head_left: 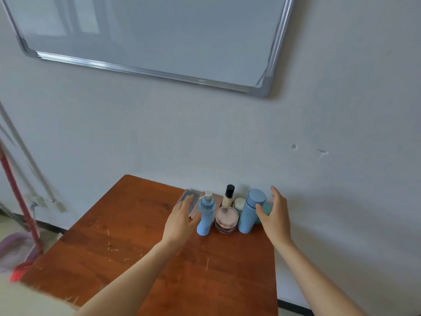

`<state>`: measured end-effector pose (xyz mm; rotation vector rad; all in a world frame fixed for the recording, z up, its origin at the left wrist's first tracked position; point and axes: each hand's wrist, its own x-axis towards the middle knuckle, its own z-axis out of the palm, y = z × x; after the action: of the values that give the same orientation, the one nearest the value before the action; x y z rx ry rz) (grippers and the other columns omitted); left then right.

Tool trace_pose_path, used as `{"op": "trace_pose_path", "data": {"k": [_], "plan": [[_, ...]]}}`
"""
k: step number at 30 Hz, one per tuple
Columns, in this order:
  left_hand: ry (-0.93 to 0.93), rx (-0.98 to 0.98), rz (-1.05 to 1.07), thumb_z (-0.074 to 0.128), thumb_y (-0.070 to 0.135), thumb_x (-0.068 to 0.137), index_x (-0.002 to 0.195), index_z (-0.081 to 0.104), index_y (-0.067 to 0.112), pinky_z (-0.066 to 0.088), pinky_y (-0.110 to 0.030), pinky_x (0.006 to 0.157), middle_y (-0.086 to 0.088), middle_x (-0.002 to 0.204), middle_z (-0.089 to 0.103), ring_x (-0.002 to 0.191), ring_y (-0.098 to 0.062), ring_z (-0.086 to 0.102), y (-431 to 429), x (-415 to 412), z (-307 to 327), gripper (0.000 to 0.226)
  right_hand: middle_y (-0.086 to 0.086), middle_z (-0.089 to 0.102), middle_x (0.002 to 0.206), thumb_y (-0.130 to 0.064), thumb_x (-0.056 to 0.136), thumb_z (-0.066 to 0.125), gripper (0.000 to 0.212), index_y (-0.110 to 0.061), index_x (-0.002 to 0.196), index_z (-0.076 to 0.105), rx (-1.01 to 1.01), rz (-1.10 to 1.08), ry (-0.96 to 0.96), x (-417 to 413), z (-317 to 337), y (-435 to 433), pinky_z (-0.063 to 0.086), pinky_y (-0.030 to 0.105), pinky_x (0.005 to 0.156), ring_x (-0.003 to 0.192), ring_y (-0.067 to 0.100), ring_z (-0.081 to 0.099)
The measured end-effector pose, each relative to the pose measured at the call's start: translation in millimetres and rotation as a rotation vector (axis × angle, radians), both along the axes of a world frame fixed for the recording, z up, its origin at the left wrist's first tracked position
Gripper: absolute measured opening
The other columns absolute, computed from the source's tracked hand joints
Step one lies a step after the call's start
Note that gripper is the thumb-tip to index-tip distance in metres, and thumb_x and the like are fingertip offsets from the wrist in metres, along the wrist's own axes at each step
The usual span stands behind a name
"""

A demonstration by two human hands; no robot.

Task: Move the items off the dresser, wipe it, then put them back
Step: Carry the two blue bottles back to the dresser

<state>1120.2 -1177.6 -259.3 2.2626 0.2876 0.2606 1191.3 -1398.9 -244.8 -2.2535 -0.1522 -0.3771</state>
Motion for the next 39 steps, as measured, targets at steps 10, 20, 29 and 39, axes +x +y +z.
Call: {"op": "trace_pose_path", "data": {"k": [10, 20, 29, 39], "plan": [[0.051, -0.003, -0.058, 0.066, 0.032, 0.081, 0.137, 0.035, 0.019, 0.049, -0.037, 0.092, 0.001, 0.134, 0.047, 0.123, -0.016, 0.047, -4.3, 35.8, -5.0, 0.065, 0.016, 0.044, 0.131, -0.012, 0.078, 0.07, 0.068, -0.008, 0.137, 0.035, 0.121, 0.012, 0.056, 33.5, -21.1, 13.3, 0.038, 0.033, 0.096, 0.121, 0.028, 0.044], [0.092, -0.209, -0.018, 0.073, 0.021, 0.076, 0.127, 0.045, 0.019, 0.045, -0.024, 0.085, 0.007, 0.112, 0.055, 0.101, -0.011, 0.053, -17.5, 45.0, -24.7, 0.058, 0.008, 0.047, 0.136, -0.005, 0.074, 0.073, 0.073, -0.014, 0.136, 0.036, 0.227, 0.05, 0.143, 32.5, -45.1, 11.0, 0.039, 0.028, 0.095, 0.123, 0.024, 0.046], [0.084, -0.25, -0.13, 0.072, 0.017, 0.076, 0.122, 0.048, 0.022, 0.041, -0.021, 0.08, 0.012, 0.097, 0.053, 0.095, -0.009, 0.053, -13.6, 46.1, -18.8, 0.051, -0.007, 0.048, 0.119, -0.003, 0.07, 0.075, 0.071, -0.016, 0.131, 0.041, 0.239, -0.008, 0.115, 1.5, -27.1, 16.4, 0.038, 0.022, 0.088, 0.11, 0.011, 0.047], [0.096, -0.291, -0.555, 0.074, 0.015, 0.075, 0.125, 0.046, 0.019, 0.041, -0.014, 0.076, 0.019, 0.096, 0.051, 0.096, -0.008, 0.052, -11.1, 31.5, -4.2, 0.057, -0.005, 0.052, 0.113, -0.006, 0.068, 0.077, 0.072, -0.013, 0.128, 0.039, 0.277, -0.448, 0.147, -91.4, -14.3, 32.5, 0.045, 0.028, 0.088, 0.108, 0.018, 0.054]]}}
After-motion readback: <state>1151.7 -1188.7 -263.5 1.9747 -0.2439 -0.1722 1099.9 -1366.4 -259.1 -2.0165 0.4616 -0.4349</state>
